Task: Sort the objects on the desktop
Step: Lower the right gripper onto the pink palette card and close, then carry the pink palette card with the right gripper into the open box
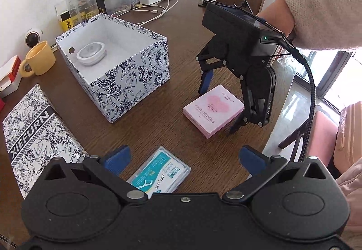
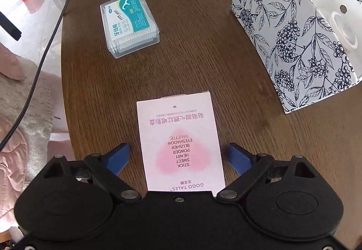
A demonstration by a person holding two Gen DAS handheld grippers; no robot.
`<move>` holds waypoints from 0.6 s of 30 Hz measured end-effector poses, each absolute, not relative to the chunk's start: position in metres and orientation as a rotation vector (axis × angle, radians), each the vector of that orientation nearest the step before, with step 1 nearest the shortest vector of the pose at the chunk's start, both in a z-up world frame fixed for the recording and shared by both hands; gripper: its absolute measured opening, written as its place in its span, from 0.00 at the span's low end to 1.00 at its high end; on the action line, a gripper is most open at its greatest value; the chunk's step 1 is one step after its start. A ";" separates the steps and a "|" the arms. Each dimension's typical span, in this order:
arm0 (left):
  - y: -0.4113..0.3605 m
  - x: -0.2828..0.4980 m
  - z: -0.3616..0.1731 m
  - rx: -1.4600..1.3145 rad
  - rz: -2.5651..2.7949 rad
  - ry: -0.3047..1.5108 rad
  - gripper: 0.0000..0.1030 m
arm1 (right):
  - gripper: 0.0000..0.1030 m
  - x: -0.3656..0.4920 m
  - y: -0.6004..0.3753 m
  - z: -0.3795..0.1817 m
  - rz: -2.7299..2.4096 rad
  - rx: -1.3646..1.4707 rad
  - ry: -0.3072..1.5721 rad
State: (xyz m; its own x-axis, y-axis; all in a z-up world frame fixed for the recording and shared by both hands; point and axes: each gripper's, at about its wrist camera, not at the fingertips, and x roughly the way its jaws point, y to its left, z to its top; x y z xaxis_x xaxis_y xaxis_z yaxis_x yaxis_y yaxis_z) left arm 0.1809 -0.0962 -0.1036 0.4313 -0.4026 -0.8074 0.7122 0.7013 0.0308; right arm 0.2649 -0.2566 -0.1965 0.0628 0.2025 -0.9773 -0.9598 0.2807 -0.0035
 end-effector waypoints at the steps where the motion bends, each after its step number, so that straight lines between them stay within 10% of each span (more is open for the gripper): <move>1: -0.096 0.182 -0.103 0.397 -0.718 0.879 1.00 | 0.86 0.265 -0.256 -0.195 1.073 -0.874 1.154; 3: -0.097 0.183 -0.103 0.394 -0.718 0.885 1.00 | 0.70 0.264 -0.257 -0.190 1.084 -0.879 1.145; 18: -0.111 0.166 -0.077 0.440 -0.657 0.888 1.00 | 0.67 0.221 -0.254 -0.138 1.088 -0.951 1.034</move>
State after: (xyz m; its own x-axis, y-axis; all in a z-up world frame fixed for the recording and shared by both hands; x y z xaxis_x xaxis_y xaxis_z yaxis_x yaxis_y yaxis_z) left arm 0.1660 -0.1106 -0.0774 0.4589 -0.3393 -0.8211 0.6861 0.7225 0.0849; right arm 0.2209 -0.2543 -0.1381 0.1402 0.2239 -0.9645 -0.9746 0.2029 -0.0946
